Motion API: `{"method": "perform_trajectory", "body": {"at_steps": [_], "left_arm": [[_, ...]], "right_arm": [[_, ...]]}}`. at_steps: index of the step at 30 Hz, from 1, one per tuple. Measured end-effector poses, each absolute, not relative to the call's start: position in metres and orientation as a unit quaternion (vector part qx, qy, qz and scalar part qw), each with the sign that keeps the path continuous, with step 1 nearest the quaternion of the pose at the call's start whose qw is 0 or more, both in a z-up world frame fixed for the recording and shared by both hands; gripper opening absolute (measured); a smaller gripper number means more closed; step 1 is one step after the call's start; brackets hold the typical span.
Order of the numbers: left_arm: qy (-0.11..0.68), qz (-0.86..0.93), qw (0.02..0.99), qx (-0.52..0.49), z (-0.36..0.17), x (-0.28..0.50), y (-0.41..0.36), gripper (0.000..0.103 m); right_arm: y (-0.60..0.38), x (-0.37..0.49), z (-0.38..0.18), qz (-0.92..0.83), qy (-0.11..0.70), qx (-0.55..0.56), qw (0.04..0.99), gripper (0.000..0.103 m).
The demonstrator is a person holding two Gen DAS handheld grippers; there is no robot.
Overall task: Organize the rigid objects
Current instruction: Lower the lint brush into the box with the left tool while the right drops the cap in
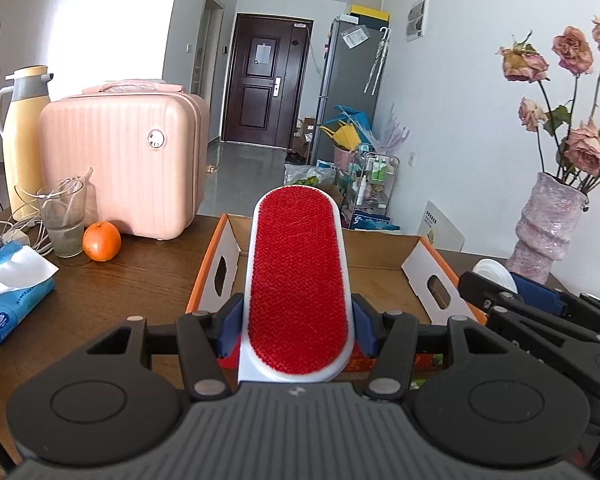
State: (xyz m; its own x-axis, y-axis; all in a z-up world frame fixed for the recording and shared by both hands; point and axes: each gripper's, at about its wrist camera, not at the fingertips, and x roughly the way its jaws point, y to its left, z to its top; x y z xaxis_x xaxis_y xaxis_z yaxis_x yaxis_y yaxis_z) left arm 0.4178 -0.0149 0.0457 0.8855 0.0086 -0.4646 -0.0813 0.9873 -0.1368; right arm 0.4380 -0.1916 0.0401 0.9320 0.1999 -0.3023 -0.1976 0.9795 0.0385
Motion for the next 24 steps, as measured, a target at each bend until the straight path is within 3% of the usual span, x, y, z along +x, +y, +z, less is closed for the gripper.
{"method": "perform_trajectory", "body": {"at_steps": [24], "left_arm": [[0.257,0.037,0.962,-0.082,0.034,0.5,-0.014,0.057]], "right_arm": [[-0.193,0.522,0.028,0.093,0.19,0.009,0.977,0.039]]}}
